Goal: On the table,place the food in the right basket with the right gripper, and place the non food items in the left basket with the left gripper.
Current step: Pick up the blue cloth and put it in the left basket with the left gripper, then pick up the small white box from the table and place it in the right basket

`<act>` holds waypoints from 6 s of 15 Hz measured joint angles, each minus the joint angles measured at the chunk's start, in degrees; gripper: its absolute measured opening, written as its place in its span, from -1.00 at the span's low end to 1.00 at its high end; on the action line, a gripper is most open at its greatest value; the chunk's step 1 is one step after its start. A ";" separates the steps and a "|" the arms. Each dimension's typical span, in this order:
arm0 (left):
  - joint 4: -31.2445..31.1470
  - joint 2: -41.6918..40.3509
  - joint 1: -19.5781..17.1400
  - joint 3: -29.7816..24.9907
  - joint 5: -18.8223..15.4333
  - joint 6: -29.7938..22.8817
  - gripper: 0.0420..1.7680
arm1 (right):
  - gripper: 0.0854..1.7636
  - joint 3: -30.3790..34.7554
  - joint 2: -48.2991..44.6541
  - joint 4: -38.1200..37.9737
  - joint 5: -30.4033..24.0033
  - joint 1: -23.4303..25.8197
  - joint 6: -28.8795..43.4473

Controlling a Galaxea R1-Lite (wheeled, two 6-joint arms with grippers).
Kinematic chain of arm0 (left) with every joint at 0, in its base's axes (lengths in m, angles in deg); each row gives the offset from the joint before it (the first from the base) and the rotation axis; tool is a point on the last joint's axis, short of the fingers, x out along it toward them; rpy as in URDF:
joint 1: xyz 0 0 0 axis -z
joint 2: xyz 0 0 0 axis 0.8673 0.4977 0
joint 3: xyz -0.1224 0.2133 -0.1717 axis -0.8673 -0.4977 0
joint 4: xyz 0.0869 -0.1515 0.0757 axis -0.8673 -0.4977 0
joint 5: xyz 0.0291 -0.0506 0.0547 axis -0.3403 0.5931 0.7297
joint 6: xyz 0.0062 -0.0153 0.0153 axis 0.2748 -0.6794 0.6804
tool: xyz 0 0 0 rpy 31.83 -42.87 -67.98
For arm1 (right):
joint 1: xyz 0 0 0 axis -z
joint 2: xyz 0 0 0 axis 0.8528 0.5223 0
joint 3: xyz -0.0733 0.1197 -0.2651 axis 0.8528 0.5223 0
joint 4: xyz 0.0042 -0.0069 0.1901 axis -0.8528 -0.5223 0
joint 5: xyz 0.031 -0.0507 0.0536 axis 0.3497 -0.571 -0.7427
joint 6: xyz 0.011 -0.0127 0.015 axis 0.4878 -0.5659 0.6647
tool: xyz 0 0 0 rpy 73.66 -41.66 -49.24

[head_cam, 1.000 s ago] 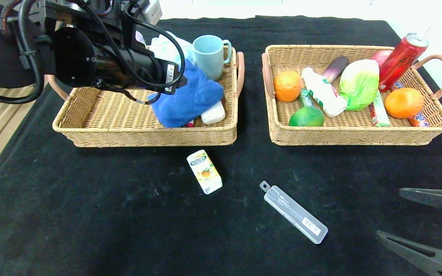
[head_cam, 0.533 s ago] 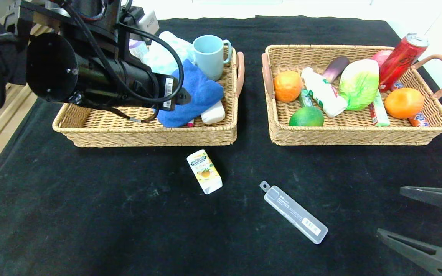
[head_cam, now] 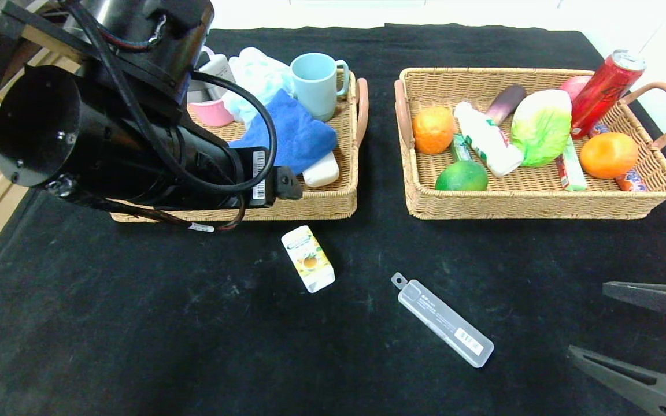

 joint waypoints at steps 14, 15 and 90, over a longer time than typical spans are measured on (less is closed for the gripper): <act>-6.25 10.97 4.06 3.61 1.76 -13.24 0.93 | 0.94 0.37 0.52 0.00 0.09 -0.33 -0.11; -6.28 11.37 4.08 3.66 1.77 -13.62 0.93 | 0.94 0.37 0.57 -0.02 0.06 -0.33 -0.13; 55.22 28.16 15.86 14.85 3.74 43.73 -0.15 | 0.94 -8.59 -12.51 -1.40 0.50 1.87 10.44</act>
